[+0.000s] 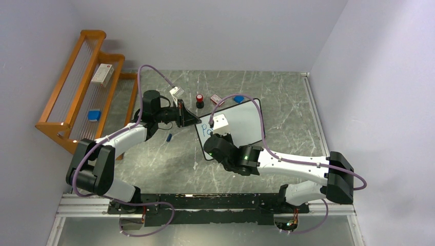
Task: Write a sentence on the whiteboard
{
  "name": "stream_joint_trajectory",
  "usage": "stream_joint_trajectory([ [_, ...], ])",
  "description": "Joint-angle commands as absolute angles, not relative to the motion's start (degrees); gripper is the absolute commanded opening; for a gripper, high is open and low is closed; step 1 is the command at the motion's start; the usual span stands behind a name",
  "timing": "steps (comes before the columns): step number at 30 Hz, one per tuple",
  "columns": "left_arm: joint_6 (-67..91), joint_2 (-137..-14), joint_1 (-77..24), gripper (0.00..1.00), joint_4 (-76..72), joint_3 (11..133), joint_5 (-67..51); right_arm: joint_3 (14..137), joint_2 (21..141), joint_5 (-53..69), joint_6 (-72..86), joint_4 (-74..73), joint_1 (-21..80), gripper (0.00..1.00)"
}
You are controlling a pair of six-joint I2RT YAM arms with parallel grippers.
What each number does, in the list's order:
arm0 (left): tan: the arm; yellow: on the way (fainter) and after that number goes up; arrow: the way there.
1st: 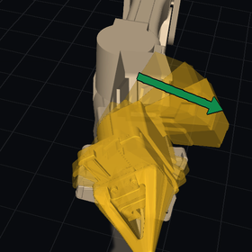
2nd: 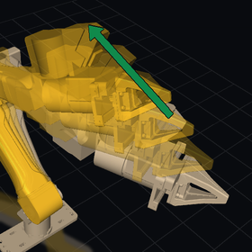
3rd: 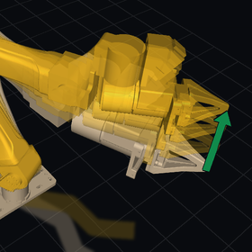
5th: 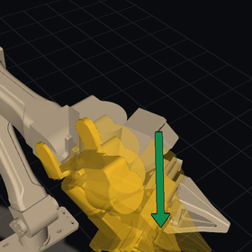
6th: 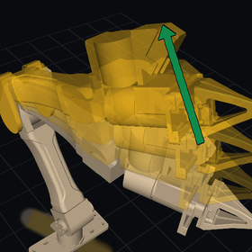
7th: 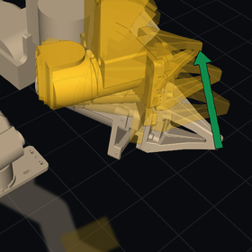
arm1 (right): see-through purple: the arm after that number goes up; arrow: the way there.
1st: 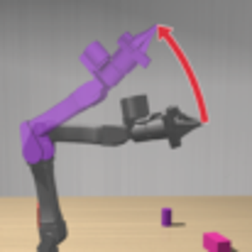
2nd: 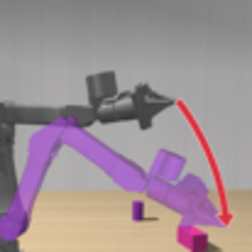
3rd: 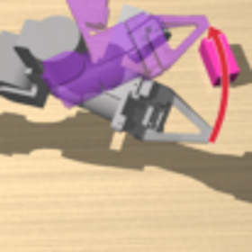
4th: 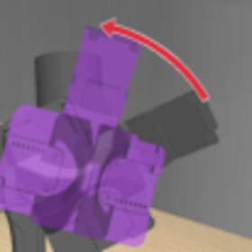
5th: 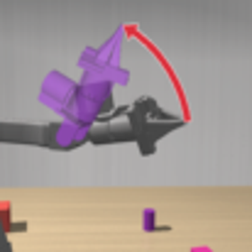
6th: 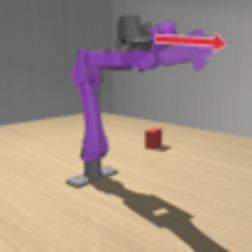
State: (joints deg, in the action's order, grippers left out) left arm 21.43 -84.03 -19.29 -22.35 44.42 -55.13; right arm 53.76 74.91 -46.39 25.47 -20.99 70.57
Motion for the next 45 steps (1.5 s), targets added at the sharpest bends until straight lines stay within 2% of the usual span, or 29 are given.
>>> stream_joint_trajectory([
  [1,20.65,-84.81,-19.51,0.05,-19.98,45.01,-56.08,53.26,75.25,-44.45,26.01,-18.47,69.95,0.00],
  [23,20.48,-85.24,-19.51,0.05,-19.51,45.10,-55.81,51.96,69.53,-49.22,25.33,-18.48,69.66,0.00],
  [45,20.18,-85.39,-19.51,0.05,-19.18,45.31,-55.99,51.83,72.36,-46.93,22.82,-12.80,67.30,0.00],
])
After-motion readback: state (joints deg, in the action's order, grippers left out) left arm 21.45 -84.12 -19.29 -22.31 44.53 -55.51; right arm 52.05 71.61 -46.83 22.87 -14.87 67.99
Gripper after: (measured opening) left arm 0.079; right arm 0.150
